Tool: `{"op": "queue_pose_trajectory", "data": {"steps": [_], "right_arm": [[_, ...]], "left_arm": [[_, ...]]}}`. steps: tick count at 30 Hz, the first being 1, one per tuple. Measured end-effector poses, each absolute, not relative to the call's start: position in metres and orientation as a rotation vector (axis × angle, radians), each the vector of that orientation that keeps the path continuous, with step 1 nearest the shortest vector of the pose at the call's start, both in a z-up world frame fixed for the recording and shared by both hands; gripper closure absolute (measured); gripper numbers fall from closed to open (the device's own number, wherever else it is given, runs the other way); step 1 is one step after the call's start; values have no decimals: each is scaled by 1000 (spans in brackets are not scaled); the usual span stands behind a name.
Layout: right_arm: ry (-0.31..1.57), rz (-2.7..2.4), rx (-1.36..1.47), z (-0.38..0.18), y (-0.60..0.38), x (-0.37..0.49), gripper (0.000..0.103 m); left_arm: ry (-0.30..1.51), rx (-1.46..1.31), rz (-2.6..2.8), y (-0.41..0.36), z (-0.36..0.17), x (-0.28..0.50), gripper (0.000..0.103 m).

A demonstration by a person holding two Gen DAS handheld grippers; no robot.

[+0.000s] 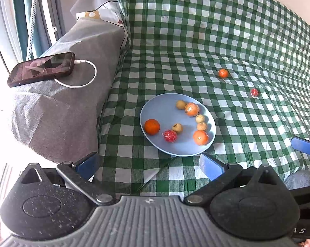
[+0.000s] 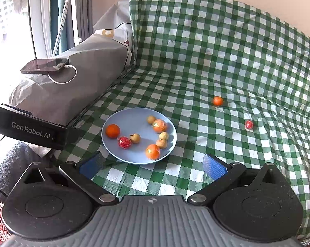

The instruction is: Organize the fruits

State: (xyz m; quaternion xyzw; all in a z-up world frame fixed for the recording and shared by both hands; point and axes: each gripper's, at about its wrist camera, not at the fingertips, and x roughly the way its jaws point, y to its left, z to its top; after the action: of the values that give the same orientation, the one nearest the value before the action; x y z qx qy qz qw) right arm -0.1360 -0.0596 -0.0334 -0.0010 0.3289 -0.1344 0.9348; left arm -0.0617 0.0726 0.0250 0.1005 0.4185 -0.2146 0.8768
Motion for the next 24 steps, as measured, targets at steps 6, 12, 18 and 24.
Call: {"op": "queue_pose_trajectory", "data": {"steps": [6, 12, 18, 24], "right_arm": [[675, -275, 5, -34, -59, -136, 1], [690, -281, 20, -39, -60, -134, 1], [693, -288, 38, -42, -62, -130, 1], [686, -309, 64, -46, -71, -129, 1]], "left_arm": [[878, 215, -445, 71, 25, -64, 0], [889, 229, -446, 69, 21, -60, 0], [898, 243, -451, 66, 20, -56, 0], [918, 271, -461, 53, 20, -50, 0]]}}
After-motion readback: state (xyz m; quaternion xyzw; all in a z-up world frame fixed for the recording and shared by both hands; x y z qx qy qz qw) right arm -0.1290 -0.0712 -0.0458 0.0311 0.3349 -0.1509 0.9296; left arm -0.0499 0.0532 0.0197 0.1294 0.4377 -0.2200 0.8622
